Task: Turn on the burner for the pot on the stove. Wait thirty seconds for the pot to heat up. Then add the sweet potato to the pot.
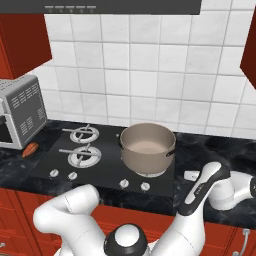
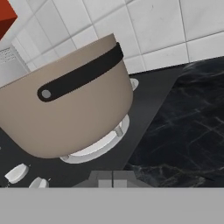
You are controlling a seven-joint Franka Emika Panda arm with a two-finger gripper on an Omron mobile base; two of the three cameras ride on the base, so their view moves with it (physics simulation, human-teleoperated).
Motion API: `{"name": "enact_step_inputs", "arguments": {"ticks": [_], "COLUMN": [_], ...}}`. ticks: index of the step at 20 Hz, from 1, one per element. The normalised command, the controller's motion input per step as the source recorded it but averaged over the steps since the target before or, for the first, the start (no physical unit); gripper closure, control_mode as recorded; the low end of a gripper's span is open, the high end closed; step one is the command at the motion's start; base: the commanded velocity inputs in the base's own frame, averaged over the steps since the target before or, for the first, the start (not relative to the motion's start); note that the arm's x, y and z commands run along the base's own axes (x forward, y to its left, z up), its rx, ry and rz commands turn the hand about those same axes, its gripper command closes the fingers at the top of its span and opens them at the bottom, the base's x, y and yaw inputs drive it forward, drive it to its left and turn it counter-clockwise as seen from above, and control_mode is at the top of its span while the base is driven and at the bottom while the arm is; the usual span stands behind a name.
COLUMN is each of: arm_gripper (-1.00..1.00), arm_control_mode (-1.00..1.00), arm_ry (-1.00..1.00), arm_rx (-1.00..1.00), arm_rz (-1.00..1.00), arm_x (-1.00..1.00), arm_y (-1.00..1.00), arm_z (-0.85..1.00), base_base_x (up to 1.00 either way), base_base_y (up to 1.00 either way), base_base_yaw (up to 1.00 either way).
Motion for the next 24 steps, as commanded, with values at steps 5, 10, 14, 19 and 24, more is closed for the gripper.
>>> {"name": "enact_step_inputs", "arguments": {"ticks": [5, 10, 14, 19, 24], "arm_gripper": [1.00, 1.00, 1.00, 1.00, 1.00], "arm_control_mode": [-1.00, -1.00, -1.00, -1.00, -1.00], "arm_ry": [0.00, 0.00, 0.00, 0.00, 0.00], "arm_rx": [0.00, 0.00, 0.00, 0.00, 0.00], "arm_rz": [0.00, 0.00, 0.00, 0.00, 0.00], "arm_x": [0.00, 0.00, 0.00, 0.00, 0.00], "arm_y": [0.00, 0.00, 0.00, 0.00, 0.00], "arm_z": [0.00, 0.00, 0.00, 0.00, 0.00], "base_base_x": [0.00, 0.00, 0.00, 0.00, 0.00], "base_base_y": [0.00, 0.00, 0.00, 0.00, 0.00], "base_base_yaw": [0.00, 0.00, 0.00, 0.00, 0.00]}}
